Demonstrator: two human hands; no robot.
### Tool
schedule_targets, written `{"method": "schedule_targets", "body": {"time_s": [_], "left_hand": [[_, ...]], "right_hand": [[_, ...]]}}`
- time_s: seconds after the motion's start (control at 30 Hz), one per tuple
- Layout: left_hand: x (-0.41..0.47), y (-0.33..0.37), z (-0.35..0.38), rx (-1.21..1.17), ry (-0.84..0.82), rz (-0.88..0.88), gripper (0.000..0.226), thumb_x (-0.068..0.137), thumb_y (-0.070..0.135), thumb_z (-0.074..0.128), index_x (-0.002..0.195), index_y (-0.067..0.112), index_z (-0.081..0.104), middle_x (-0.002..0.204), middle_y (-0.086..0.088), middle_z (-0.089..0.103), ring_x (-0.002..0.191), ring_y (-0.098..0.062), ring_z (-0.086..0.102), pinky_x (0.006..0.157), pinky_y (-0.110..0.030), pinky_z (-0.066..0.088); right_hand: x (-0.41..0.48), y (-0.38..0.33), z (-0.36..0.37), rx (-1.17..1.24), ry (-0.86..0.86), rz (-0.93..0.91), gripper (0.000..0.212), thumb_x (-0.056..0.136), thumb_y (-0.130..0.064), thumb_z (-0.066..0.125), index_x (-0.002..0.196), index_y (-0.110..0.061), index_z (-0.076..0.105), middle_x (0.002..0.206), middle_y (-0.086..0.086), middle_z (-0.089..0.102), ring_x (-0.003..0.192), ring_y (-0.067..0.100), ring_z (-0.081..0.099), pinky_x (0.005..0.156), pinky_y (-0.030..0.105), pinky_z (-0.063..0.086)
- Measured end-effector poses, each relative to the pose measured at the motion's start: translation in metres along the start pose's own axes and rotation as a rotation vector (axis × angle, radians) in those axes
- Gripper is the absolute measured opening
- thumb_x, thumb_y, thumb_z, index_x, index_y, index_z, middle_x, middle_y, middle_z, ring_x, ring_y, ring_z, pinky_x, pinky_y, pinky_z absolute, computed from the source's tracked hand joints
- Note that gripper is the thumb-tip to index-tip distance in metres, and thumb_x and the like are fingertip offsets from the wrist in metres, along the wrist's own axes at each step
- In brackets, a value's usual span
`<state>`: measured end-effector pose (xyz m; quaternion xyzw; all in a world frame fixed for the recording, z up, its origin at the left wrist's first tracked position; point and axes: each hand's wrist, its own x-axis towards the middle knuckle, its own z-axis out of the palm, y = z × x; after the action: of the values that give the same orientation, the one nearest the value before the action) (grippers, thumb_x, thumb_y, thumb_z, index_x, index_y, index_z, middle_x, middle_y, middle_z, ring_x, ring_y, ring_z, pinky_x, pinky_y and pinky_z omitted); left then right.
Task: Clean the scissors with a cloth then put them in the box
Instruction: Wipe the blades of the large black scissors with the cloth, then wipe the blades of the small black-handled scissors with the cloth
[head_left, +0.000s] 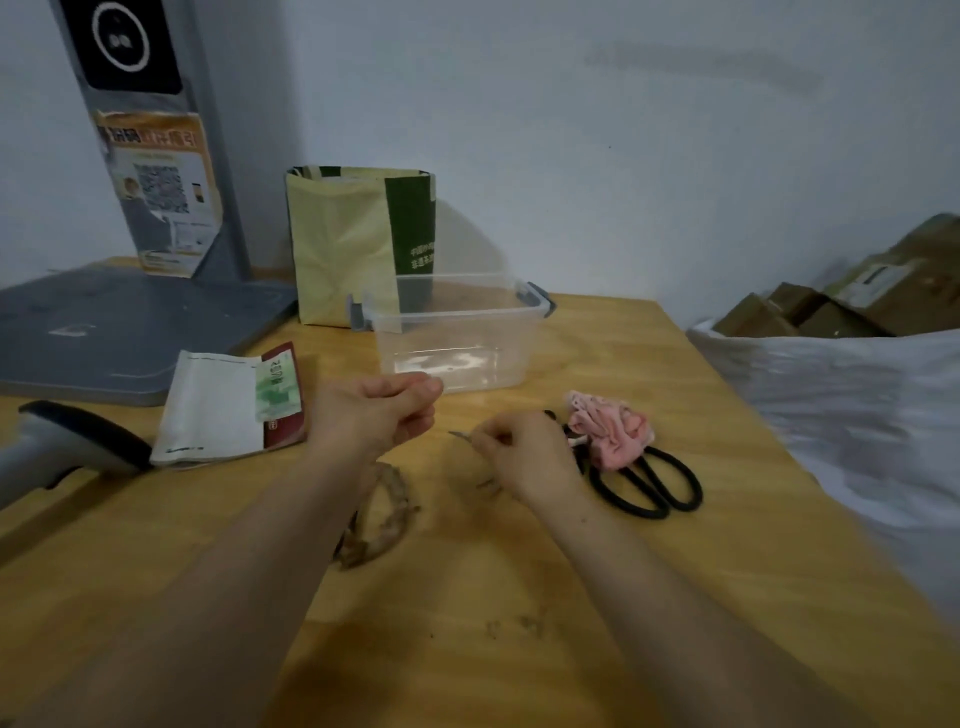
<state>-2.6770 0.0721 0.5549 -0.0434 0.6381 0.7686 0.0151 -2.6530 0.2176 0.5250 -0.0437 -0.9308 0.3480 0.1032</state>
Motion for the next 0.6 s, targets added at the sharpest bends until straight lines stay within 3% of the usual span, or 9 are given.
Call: {"method": "schedule_targets", "body": {"time_s": [0.03,0.1,0.17,0.23,0.3,0.37,0.43,0.5,0.6], "left_hand": [[0.000,-0.002,0.008,0.002,-0.011,-0.004,0.018,0.071,0.009,0.077,0.087,0.004,0.071,0.083,-0.009,0.070,0.073,-0.016,0.067,0.060,-0.019,0.056],[-0.001,-0.006,0.022,-0.010,-0.030,-0.016,0.016,0.072,0.005,0.076,0.086,0.001,0.070,0.078,-0.011,0.070,0.068,-0.017,0.066,0.057,-0.018,0.055],[-0.003,-0.009,0.036,-0.022,-0.058,-0.035,0.015,0.075,0.002,0.074,0.088,-0.002,0.068,0.075,-0.012,0.069,0.064,-0.017,0.066,0.054,-0.018,0.055],[-0.004,-0.013,0.048,-0.028,-0.086,-0.058,0.011,0.078,0.000,0.070,0.088,-0.004,0.067,0.075,-0.014,0.068,0.064,-0.019,0.066,0.054,-0.020,0.057],[-0.005,-0.016,0.060,-0.019,-0.109,-0.076,0.010,0.082,-0.001,0.067,0.089,-0.006,0.064,0.076,-0.017,0.067,0.065,-0.021,0.065,0.056,-0.021,0.058],[-0.003,-0.020,0.069,-0.008,-0.126,-0.098,0.012,0.085,-0.003,0.063,0.095,-0.009,0.062,0.079,-0.019,0.067,0.067,-0.023,0.066,0.058,-0.023,0.058],[-0.002,-0.024,0.077,0.008,-0.149,-0.123,0.016,0.088,-0.004,0.059,0.102,-0.011,0.059,0.083,-0.022,0.067,0.071,-0.024,0.066,0.061,-0.024,0.059],[0.001,-0.028,0.085,0.036,-0.172,-0.140,0.021,0.090,-0.006,0.055,0.110,-0.011,0.054,0.092,-0.026,0.066,0.076,-0.027,0.067,0.062,-0.025,0.059],[0.006,-0.032,0.098,0.073,-0.203,-0.176,0.025,0.086,-0.010,0.058,0.110,-0.009,0.055,0.101,-0.028,0.064,0.083,-0.029,0.067,0.063,-0.025,0.058]], "right_hand": [[0.003,0.013,-0.011,-0.030,0.092,0.003,0.017,0.091,-0.023,0.058,0.097,-0.015,0.072,0.097,0.003,0.071,0.090,0.020,0.065,0.077,0.030,0.051],[0.010,0.038,-0.030,-0.197,0.229,0.022,0.030,0.090,-0.026,0.060,0.119,-0.023,0.065,0.123,0.000,0.062,0.112,0.018,0.055,0.092,0.033,0.044],[0.014,0.059,-0.046,-0.396,0.261,0.090,0.044,0.091,-0.034,0.057,0.134,-0.028,0.050,0.142,-0.001,0.045,0.129,0.023,0.037,0.103,0.039,0.033],[0.017,0.075,-0.057,-0.462,0.194,0.177,0.054,0.092,-0.042,0.055,0.141,-0.027,0.039,0.147,0.000,0.038,0.134,0.026,0.030,0.106,0.040,0.028],[0.021,0.087,-0.062,-0.418,0.142,0.218,0.046,0.091,-0.042,0.057,0.132,-0.023,0.049,0.132,0.002,0.055,0.123,0.027,0.044,0.097,0.038,0.035],[0.022,0.098,-0.062,-0.191,0.181,0.182,0.027,0.091,-0.030,0.060,0.115,-0.018,0.065,0.109,0.003,0.068,0.101,0.025,0.059,0.083,0.034,0.044],[0.021,0.106,-0.064,0.126,0.349,0.176,0.018,0.091,-0.018,0.059,0.103,-0.013,0.071,0.094,0.005,0.071,0.085,0.022,0.064,0.073,0.033,0.049],[0.019,0.110,-0.072,0.496,0.540,0.238,0.016,0.090,-0.012,0.058,0.100,-0.012,0.071,0.087,0.004,0.070,0.077,0.016,0.064,0.063,0.026,0.052],[0.016,0.114,-0.083,0.906,0.643,0.370,0.010,0.089,-0.008,0.060,0.089,-0.014,0.067,0.081,-0.001,0.067,0.074,0.009,0.063,0.060,0.015,0.051]]}}
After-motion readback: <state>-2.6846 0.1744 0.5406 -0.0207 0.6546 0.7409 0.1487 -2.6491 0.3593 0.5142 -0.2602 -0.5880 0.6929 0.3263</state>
